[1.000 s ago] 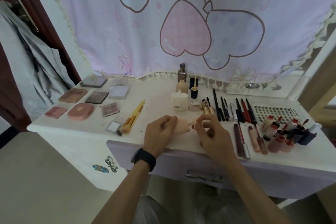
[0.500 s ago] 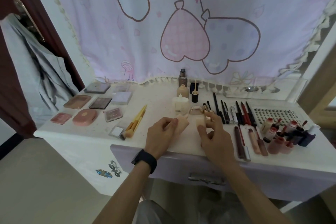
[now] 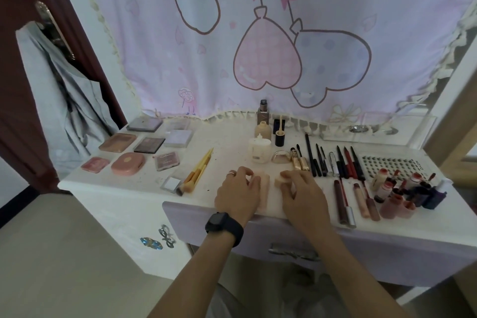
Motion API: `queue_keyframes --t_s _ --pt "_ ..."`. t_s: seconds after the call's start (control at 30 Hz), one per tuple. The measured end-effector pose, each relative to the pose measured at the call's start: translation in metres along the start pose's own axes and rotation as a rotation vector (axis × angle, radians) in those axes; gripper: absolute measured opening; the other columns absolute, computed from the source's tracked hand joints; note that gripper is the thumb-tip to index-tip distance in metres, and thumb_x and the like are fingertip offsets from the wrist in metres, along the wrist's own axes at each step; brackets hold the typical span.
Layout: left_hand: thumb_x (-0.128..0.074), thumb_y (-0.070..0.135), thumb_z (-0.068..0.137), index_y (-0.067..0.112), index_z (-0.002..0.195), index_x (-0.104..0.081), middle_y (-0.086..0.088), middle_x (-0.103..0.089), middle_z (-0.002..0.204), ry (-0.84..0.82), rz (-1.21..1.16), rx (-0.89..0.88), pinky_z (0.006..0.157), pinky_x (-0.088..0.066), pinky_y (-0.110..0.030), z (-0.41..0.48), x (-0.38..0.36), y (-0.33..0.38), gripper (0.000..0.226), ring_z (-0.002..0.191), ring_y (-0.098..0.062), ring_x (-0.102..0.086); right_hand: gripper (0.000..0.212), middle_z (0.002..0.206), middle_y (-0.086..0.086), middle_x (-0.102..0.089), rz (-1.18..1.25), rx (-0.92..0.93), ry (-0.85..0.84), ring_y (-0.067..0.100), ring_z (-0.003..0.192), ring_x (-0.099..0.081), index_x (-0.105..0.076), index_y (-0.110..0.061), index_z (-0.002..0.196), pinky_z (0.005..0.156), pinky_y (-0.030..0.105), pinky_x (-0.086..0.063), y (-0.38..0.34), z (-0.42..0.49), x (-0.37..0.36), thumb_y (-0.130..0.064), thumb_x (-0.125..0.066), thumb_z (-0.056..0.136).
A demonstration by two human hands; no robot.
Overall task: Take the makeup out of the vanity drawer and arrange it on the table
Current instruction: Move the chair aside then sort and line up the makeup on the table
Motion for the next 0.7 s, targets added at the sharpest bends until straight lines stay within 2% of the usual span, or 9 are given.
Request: queue_keyframes --t_s 0.17,0.3,0.5,0.63,0.7 --pt "-0.041 0.058 0.097 0.030 0.127 -0.054 -0.001 -0.057 0.127 0.077 0.060 -0.116 0.086 -0.052 -0.037 -0.011 -0.003 0.002 0.043 0.115 -0.021 -0.052 0.035 0.134 -0.002 -0.053 0.026 0.016 0.026 0.004 0.082 -0.053 -0.055 -0.020 0.133 0.066 0.006 -0.031 -0.001 -0.002 0.001 -0.026 -0.058 0.099" --pt "-0.045 0.053 0.092 0.030 0.136 -0.048 -0.003 -0.058 0.131 0.023 0.177 -0.263 0.097 -0.045 -0.037 -0.019 -0.008 -0.004 0.050 0.118 -0.024 -0.050 0.030 0.131 0.002 -0.057 -0.004 0.043 0.025 0.007 0.080 -0.051 -0.059 -0.017 0.129 0.065 0.010 -0.032 -0.002 -0.002 -0.001 -0.022 -0.058 0.099" --pt "-0.051 0.052 0.091 0.030 0.138 -0.047 -0.006 -0.053 0.133 0.012 0.084 -0.144 0.099 -0.042 -0.038 -0.016 -0.010 -0.002 0.052 0.119 -0.027 -0.046 0.029 0.126 0.002 -0.060 -0.027 0.060 0.004 0.012 0.085 -0.054 -0.059 -0.017 0.127 0.071 0.024 -0.039 -0.002 -0.003 -0.001 -0.020 -0.056 0.098" --pt "-0.052 0.053 0.091 0.030 0.138 -0.048 -0.006 -0.054 0.132 0.050 0.098 -0.135 0.096 -0.043 -0.037 -0.017 -0.011 -0.005 0.052 0.117 -0.026 -0.047 0.033 0.123 -0.001 -0.062 -0.036 0.064 -0.007 0.008 0.083 -0.050 -0.058 -0.020 0.131 0.068 0.020 -0.035 -0.002 -0.003 0.000 -0.022 -0.057 0.098" --pt "-0.052 0.052 0.091 0.030 0.138 -0.048 -0.007 -0.054 0.132 0.061 0.087 -0.120 0.096 -0.043 -0.038 -0.015 -0.011 -0.007 0.052 0.117 -0.026 -0.046 0.033 0.121 -0.002 -0.064 -0.049 0.063 -0.015 0.007 0.083 -0.048 -0.057 -0.021 0.132 0.066 0.013 -0.032 -0.001 -0.003 -0.001 -0.022 -0.057 0.098"
Point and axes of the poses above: each hand's wrist, its own z-axis towards the middle knuckle, its own x-axis out of the back of the hand, y = z × x, the point moved 3 cm from there along z, towards the middle knuckle
